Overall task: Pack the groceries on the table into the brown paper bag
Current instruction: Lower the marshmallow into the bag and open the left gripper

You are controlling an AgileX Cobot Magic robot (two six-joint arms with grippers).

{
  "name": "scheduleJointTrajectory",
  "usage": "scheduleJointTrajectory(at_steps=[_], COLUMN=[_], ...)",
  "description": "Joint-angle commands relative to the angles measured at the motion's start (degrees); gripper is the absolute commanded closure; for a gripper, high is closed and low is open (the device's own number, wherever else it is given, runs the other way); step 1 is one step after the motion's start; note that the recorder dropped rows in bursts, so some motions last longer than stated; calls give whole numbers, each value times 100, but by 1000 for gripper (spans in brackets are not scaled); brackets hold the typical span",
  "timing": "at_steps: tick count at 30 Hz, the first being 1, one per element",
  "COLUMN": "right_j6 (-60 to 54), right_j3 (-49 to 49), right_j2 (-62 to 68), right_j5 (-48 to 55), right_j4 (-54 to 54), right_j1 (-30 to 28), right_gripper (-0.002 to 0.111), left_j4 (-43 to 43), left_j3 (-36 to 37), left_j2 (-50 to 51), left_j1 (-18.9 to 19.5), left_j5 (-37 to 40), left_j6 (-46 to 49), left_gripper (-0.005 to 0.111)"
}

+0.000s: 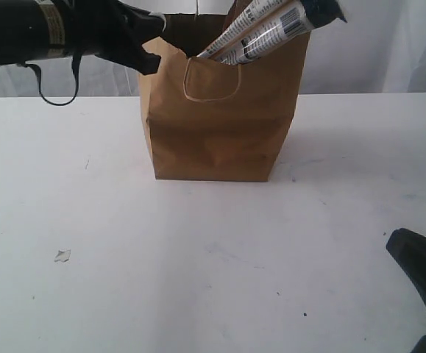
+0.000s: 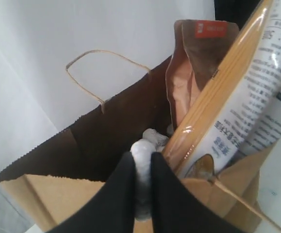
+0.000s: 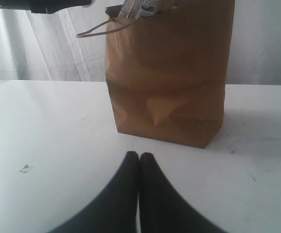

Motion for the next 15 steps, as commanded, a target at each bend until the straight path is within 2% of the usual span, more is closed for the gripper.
scheduleJointTrajectory(at_steps=[1, 15], right_j6=[12, 12], right_j3=[32, 32], right_j2=[-41, -41], right_j5=[-25, -25], right_j4=[2, 2], right_j1=[-29, -29], right_gripper=[108, 108], left_j4=[-132, -189], left_j3=[-369, -1471], left_j2=[257, 1261], left_j1=[10, -222], left_j5=[-54, -35], left_j6=[146, 492], left_gripper=[94, 94])
